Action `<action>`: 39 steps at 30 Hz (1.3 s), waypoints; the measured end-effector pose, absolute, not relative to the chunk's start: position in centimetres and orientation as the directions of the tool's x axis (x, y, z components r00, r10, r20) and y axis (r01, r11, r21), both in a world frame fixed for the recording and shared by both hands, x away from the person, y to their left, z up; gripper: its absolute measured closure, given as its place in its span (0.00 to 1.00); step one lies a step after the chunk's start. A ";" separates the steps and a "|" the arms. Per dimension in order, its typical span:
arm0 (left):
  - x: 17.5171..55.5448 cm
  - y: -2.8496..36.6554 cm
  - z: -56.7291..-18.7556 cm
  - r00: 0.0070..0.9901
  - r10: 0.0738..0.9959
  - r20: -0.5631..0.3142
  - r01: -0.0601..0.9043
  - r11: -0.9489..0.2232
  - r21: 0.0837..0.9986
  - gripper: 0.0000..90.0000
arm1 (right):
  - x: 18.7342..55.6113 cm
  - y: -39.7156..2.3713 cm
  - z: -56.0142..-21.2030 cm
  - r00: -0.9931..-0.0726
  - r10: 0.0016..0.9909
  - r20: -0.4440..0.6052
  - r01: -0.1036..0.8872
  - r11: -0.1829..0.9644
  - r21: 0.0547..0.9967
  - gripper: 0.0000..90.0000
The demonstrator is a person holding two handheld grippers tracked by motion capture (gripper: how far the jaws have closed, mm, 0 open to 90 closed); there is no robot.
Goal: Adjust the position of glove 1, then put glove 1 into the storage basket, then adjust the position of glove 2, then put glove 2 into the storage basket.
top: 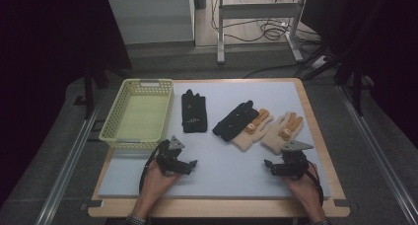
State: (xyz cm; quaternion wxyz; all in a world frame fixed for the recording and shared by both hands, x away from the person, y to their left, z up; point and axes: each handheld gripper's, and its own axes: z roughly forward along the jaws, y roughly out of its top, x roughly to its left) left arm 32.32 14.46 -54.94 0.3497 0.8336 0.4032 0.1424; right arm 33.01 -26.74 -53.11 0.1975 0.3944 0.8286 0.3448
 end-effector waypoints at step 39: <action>32.3 14.5 -55.0 0.637 0.770 -0.037 0.565 -0.434 0.701 0.06 | 33.1 -26.8 -53.1 -0.608 0.793 -0.048 0.526 0.448 0.723 0.16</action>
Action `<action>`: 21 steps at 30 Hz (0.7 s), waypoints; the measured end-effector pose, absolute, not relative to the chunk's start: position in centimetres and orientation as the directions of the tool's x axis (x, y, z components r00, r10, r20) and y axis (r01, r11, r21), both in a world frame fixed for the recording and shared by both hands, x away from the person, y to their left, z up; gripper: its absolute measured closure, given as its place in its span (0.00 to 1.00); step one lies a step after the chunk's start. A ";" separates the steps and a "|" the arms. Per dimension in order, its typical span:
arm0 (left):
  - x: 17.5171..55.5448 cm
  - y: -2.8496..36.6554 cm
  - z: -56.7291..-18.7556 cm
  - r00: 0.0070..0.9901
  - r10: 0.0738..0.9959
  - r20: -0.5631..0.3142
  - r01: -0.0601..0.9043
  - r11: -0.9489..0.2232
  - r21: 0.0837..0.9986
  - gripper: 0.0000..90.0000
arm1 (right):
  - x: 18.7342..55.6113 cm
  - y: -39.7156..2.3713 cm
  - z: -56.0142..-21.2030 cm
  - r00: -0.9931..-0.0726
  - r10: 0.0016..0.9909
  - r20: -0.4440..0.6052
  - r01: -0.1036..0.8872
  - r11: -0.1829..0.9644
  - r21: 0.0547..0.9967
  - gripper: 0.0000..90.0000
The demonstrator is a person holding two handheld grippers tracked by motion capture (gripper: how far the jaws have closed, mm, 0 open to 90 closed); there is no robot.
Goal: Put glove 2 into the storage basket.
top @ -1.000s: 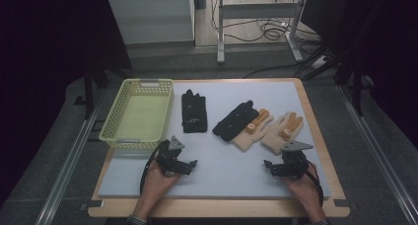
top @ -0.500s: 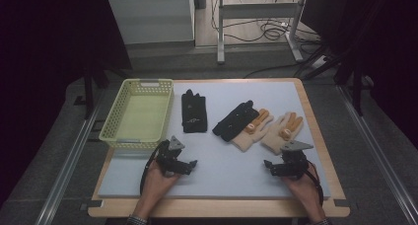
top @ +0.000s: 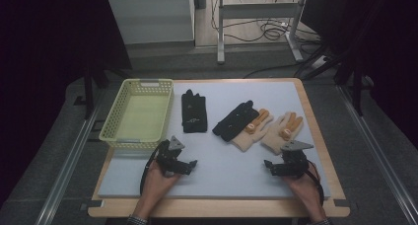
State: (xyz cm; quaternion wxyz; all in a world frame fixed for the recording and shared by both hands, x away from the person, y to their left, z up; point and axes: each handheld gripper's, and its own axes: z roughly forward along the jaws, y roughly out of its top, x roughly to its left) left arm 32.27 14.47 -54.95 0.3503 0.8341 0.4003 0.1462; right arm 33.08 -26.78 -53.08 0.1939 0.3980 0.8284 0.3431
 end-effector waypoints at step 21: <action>32.3 14.5 -55.0 0.637 0.770 -0.036 0.565 -0.434 0.702 0.06 | 33.6 -26.4 -51.3 -0.610 0.792 -0.027 0.530 0.433 0.729 0.16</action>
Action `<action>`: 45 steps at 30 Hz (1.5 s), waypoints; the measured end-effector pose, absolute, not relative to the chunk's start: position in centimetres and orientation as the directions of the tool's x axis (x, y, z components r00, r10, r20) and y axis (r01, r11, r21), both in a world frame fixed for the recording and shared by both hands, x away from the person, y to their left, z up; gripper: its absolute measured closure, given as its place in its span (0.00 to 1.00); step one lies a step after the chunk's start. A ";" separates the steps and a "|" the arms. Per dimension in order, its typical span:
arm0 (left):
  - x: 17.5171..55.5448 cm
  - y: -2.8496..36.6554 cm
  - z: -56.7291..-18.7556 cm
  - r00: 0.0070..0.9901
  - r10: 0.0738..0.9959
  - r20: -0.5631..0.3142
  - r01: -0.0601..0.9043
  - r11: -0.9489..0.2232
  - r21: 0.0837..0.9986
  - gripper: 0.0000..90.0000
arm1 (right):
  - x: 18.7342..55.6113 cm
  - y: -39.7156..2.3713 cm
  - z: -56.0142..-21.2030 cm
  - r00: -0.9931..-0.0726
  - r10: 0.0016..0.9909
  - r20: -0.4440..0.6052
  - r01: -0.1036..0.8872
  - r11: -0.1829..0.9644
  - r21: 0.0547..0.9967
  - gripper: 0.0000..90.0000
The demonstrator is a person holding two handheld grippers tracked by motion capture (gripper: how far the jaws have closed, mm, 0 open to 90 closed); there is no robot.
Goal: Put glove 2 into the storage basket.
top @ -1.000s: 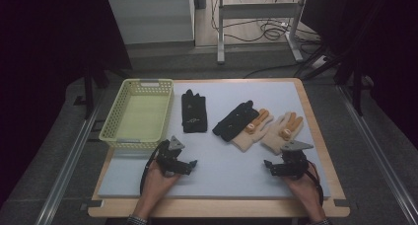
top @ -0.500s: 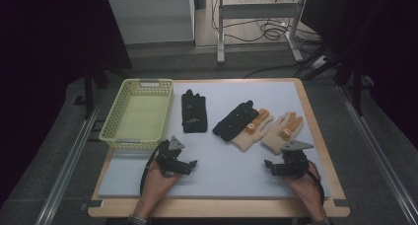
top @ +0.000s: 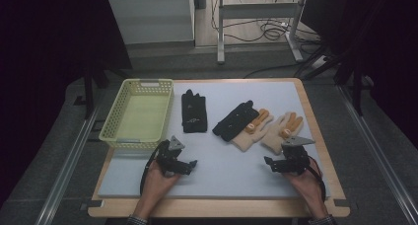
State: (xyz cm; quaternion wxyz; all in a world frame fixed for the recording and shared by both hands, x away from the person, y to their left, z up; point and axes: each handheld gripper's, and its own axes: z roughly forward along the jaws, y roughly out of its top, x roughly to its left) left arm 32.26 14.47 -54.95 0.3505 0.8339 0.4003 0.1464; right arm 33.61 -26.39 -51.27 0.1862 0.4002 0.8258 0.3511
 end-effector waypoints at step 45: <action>32.3 14.5 -55.0 0.636 0.771 -0.037 0.565 -0.432 0.703 0.06 | 47.4 -14.1 -50.4 -0.609 0.790 -0.074 0.536 0.478 0.696 0.29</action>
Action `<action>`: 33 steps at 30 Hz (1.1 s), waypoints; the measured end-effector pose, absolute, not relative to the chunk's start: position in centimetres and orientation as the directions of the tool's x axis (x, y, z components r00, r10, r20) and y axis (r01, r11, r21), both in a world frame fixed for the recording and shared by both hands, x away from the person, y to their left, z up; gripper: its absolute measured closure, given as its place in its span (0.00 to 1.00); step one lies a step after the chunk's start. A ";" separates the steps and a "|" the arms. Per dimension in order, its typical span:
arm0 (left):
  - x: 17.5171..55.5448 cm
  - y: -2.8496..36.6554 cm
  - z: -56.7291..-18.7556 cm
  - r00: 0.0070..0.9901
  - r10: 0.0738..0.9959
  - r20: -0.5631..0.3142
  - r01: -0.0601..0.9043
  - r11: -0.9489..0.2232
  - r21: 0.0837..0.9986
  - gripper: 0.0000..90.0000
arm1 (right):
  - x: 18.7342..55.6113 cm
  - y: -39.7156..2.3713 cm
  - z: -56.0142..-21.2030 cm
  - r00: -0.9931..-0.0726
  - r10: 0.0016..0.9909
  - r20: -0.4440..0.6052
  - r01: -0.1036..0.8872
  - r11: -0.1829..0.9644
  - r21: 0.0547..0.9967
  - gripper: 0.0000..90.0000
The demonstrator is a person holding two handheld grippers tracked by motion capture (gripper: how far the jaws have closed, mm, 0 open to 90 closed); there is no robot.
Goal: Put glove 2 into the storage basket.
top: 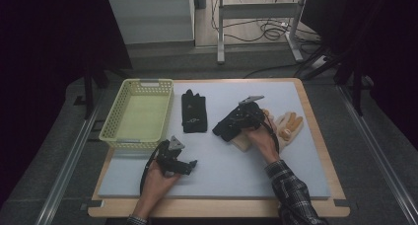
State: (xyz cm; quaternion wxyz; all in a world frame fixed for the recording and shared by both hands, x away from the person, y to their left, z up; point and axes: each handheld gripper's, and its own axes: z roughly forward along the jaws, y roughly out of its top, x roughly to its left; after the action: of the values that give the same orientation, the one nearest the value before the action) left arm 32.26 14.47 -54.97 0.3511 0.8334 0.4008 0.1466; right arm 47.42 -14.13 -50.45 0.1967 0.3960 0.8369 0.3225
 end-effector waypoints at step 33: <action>32.3 14.5 -55.0 0.637 0.770 -0.037 0.565 -0.434 0.702 0.06 | 45.1 -12.8 -46.8 -0.752 0.660 0.006 0.456 0.513 0.727 0.88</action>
State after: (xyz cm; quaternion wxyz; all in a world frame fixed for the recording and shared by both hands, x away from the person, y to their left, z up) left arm 32.25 14.47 -54.97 0.3506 0.8340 0.4002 0.1463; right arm 45.13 -12.78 -46.80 0.1369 0.3248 0.8589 0.3716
